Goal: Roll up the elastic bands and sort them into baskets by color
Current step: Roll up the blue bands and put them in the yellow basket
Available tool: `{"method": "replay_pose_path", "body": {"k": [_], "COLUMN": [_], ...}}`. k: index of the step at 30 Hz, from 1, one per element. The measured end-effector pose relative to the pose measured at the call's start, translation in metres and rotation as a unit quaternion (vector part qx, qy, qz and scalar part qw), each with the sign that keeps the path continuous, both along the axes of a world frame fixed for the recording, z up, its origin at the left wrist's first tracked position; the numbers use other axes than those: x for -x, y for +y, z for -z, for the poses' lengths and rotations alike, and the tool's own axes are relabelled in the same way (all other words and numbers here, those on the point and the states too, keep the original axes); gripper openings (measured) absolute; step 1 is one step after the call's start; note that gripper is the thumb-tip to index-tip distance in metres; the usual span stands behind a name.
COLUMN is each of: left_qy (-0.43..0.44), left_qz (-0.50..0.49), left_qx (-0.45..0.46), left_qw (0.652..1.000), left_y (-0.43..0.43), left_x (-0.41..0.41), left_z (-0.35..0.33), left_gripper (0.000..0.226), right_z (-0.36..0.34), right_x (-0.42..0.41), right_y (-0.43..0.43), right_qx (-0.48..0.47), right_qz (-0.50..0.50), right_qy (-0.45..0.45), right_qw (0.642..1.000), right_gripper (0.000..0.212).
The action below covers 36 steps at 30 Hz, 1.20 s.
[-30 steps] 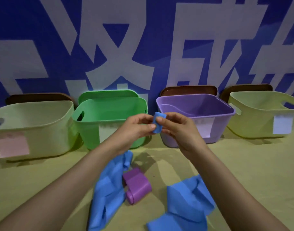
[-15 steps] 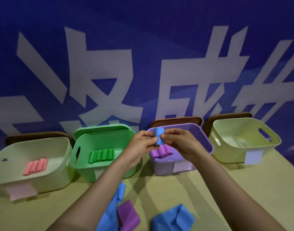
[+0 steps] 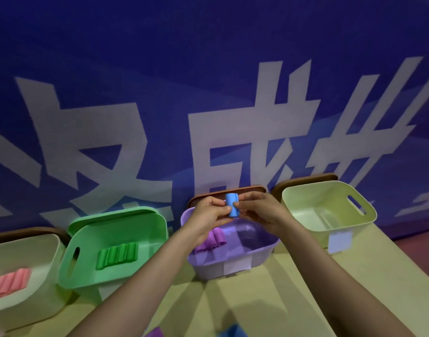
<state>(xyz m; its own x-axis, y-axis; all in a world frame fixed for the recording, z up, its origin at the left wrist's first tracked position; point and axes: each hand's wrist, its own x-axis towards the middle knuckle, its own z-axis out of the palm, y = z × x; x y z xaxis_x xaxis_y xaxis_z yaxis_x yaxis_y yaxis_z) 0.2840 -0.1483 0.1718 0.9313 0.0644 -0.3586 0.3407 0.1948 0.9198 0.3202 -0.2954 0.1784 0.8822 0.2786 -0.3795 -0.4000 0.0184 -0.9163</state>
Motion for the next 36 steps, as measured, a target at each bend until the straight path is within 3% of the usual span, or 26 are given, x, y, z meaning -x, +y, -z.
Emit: {"method": "replay_pose_path", "body": {"k": [8,15,19,23,30,36], "left_qy": [0.02,0.074,0.159,0.246,0.306,0.342], "left_qz": [0.049,0.086,0.123,0.103,0.066,0.068], "left_qx": [-0.006,-0.025,0.026,0.058,0.017,-0.016], "left_qw": [0.999,0.993,0.979,0.962,0.949,0.937], "left_y": [-0.12,-0.19,-0.205,-0.214,-0.221,-0.224], "left_x": [-0.059,-0.106,-0.144,-0.173,-0.195,-0.198], "left_z": [0.011,0.032,0.04,0.047,0.071,0.079], "left_gripper": [0.013,0.023,0.044,0.064,0.074,0.07], "right_z": [0.013,0.033,0.061,0.107,0.155,0.157], "right_x": [-0.05,-0.095,-0.137,-0.16,-0.177,-0.182], "right_y": [-0.121,-0.193,-0.202,-0.196,-0.177,-0.164], "right_qx": [0.031,0.086,0.145,0.186,0.259,0.283], "right_qz": [0.033,0.048,0.051,0.024,-0.039,-0.104], "right_qy": [-0.008,0.036,0.071,0.138,0.173,0.171], "right_qw": [0.999,0.995,0.986,0.973,0.95,0.938], "right_gripper": [0.013,0.025,0.013,0.018,0.006,0.014]}}
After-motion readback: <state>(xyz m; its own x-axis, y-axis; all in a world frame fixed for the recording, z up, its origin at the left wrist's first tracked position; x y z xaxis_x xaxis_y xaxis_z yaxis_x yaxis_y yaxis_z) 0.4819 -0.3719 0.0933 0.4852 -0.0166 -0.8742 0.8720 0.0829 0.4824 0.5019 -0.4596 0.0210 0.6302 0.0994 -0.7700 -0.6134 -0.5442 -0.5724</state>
